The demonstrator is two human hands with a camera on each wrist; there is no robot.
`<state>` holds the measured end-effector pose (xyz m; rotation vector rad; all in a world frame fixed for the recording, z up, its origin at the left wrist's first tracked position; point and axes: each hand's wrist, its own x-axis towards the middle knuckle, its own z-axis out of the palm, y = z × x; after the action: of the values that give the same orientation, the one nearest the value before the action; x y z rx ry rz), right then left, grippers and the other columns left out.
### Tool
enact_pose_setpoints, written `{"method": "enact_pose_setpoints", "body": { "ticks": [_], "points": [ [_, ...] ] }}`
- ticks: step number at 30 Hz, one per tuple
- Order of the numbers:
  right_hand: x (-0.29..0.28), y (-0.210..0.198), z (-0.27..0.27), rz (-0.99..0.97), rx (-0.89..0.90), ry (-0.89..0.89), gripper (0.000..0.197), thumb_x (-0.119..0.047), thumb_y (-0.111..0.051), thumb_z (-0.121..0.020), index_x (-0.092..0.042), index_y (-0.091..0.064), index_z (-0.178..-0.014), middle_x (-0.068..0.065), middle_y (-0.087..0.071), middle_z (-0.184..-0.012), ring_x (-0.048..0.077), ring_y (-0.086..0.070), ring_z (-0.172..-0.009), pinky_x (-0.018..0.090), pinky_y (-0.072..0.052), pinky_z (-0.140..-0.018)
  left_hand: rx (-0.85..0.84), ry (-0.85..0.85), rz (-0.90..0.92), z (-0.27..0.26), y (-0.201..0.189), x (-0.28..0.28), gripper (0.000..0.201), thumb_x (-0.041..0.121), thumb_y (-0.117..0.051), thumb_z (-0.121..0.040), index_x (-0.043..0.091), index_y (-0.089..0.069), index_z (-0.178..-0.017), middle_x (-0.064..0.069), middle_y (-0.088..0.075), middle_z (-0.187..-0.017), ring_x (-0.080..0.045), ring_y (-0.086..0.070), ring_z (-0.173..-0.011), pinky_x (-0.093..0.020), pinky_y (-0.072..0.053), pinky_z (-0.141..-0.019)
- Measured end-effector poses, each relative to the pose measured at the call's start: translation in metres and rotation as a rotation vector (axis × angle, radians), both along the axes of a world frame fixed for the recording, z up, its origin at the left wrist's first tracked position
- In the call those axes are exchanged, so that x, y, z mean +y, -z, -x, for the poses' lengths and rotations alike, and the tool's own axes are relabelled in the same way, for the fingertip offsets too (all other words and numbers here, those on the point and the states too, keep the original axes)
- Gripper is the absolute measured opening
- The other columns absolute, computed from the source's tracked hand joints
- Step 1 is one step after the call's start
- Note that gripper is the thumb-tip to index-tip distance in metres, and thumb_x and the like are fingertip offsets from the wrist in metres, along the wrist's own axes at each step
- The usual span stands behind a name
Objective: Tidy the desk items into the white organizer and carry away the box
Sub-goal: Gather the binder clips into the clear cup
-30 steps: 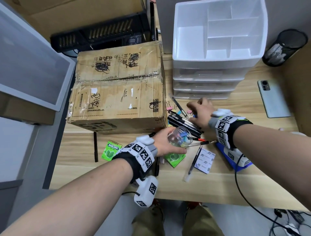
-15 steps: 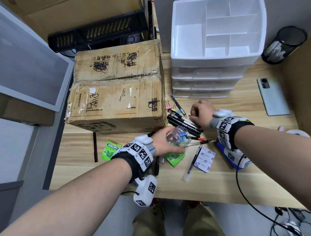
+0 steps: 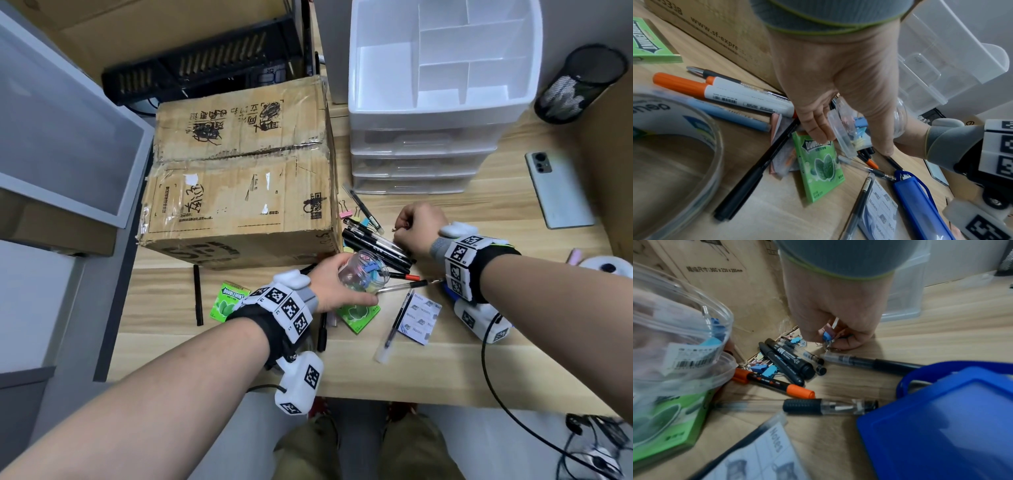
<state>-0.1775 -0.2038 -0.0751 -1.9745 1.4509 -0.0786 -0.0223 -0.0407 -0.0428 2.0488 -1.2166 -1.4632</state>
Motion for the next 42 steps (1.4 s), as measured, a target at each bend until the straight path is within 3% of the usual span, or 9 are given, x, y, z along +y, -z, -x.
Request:
{"method": "enact_pose_setpoints", "body": {
  "ticks": [9, 14, 18, 22, 24, 27, 32, 36, 42],
  "points": [
    [-0.003, 0.0, 0.007, -0.045, 0.001, 0.052, 0.02, 0.002, -0.066, -0.073, -0.017, -0.073, -0.074, -0.002, -0.07, -0.076, 0.018, -0.063, -0.076, 0.022, -0.042, -0.066, -0.007, 0.001, -0.01, 0.002, -0.004, 0.001, 0.089, 0.038, -0.093, -0.059, 0.019, -0.05, -0.136, 0.01, -0.066, -0.118, -0.002, -0.063, -0.099, -0.014, -0.048, -0.082],
    [-0.007, -0.006, 0.012, -0.11, -0.085, 0.16, 0.011, -0.004, -0.075, -0.076, -0.015, -0.076, -0.08, -0.001, -0.071, -0.075, 0.006, -0.06, -0.061, 0.014, -0.041, -0.05, -0.008, -0.021, -0.007, 0.004, -0.006, -0.001, 0.083, 0.033, -0.092, -0.062, 0.021, -0.05, -0.132, 0.014, -0.063, -0.109, 0.008, -0.057, -0.086, -0.007, -0.047, -0.074],
    [-0.006, -0.014, 0.017, -0.234, -0.178, 0.301, 0.013, -0.001, -0.075, -0.079, -0.014, -0.072, -0.079, 0.006, -0.073, -0.084, 0.014, -0.065, -0.07, 0.024, -0.054, -0.061, -0.019, -0.024, -0.004, 0.007, -0.008, -0.002, 0.076, 0.034, -0.092, -0.062, 0.029, -0.049, -0.125, 0.015, -0.063, -0.11, 0.004, -0.057, -0.086, -0.003, -0.04, -0.066],
    [-0.001, -0.034, 0.019, -0.526, -0.439, 0.526, 0.015, 0.006, -0.074, -0.078, -0.005, -0.07, -0.088, 0.016, -0.072, -0.094, 0.02, -0.068, -0.069, 0.029, -0.057, -0.047, -0.019, -0.051, 0.0, 0.01, -0.006, -0.003, 0.074, 0.034, -0.093, -0.06, 0.023, -0.054, -0.122, 0.016, -0.064, -0.101, 0.004, -0.06, -0.085, -0.008, -0.043, -0.069],
    [-0.002, -0.045, 0.018, -0.648, -0.519, 0.564, 0.025, 0.006, -0.075, -0.077, -0.001, -0.069, -0.101, 0.013, -0.071, -0.099, 0.021, -0.07, -0.076, 0.033, -0.061, -0.053, -0.039, -0.068, 0.0, 0.011, -0.004, -0.004, 0.07, 0.037, -0.093, -0.058, 0.025, -0.055, -0.116, 0.014, -0.065, -0.101, -0.003, -0.063, -0.089, -0.015, -0.047, -0.077],
    [0.006, -0.063, 0.013, -0.784, -0.579, 0.499, 0.022, 0.005, -0.074, -0.078, -0.002, -0.07, -0.099, 0.014, -0.072, -0.088, 0.017, -0.068, -0.062, 0.026, -0.06, -0.052, -0.039, -0.083, 0.009, 0.015, -0.005, -0.006, 0.068, 0.041, -0.094, -0.055, 0.023, -0.058, -0.111, 0.01, -0.068, -0.102, -0.009, -0.066, -0.092, -0.026, -0.052, -0.084],
    [0.035, -0.072, 0.0, -0.743, -0.562, 0.293, 0.018, 0.01, -0.073, -0.077, -0.007, -0.069, -0.075, 0.009, -0.067, -0.072, 0.016, -0.067, -0.061, 0.023, -0.059, -0.058, 0.014, -0.135, 0.067, 0.021, -0.01, -0.006, 0.063, 0.026, -0.094, -0.061, 0.018, -0.059, -0.112, 0.016, -0.066, -0.089, 0.006, -0.06, -0.075, -0.009, -0.042, -0.064],
    [0.051, -0.07, 0.0, -0.633, -0.497, 0.105, 0.017, 0.007, -0.076, -0.075, -0.009, -0.072, -0.072, 0.017, -0.07, -0.078, 0.022, -0.068, -0.067, 0.032, -0.062, -0.073, 0.053, -0.139, 0.077, 0.022, -0.009, -0.004, 0.065, 0.023, -0.094, -0.061, 0.015, -0.059, -0.115, 0.004, -0.071, -0.1, -0.009, -0.066, -0.086, -0.017, -0.05, -0.077],
    [0.052, -0.084, 0.002, -0.728, -0.464, 0.064, 0.009, 0.005, -0.064, -0.084, 0.004, -0.072, -0.085, 0.009, -0.071, -0.064, 0.014, -0.069, -0.058, 0.022, -0.059, -0.058, 0.094, -0.148, 0.102, 0.021, -0.003, 0.006, 0.071, 0.019, -0.094, -0.059, 0.014, -0.058, -0.12, 0.001, -0.072, -0.107, -0.012, -0.068, -0.094, -0.016, -0.051, -0.082]
  ]
}}
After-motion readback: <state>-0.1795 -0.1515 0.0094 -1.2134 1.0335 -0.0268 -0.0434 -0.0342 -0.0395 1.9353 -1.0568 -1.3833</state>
